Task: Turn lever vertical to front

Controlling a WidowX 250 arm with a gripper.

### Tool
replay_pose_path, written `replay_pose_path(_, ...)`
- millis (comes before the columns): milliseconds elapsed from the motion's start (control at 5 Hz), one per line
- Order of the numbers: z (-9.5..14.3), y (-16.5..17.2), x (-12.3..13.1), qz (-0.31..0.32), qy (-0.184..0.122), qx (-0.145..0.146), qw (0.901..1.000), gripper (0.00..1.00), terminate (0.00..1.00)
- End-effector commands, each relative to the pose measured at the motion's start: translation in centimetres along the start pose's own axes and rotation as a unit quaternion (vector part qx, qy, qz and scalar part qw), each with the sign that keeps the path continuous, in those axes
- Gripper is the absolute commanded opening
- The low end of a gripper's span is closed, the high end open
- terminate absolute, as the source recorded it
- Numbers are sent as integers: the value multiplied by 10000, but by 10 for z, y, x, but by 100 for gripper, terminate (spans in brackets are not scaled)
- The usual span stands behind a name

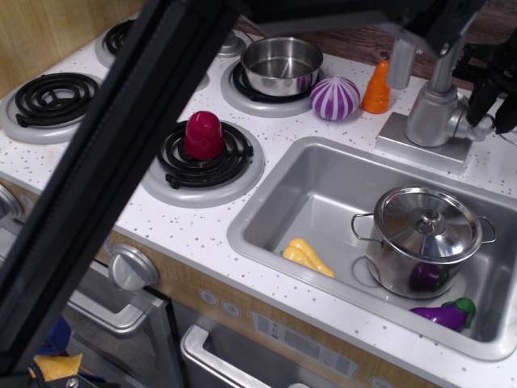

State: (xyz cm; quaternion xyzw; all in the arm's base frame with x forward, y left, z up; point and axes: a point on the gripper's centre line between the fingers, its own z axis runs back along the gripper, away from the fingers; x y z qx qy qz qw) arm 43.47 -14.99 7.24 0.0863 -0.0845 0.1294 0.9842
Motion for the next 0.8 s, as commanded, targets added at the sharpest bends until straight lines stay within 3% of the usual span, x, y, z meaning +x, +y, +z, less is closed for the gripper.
replay_pose_path(0,23,4,-1,289,-307,-280,9987,0,0)
replay_pose_path(400,8,8,-2,246,-440,-367,9981,0,0)
replay_pose_path(600,19,7,3,117,-374,-150,9991,0,100)
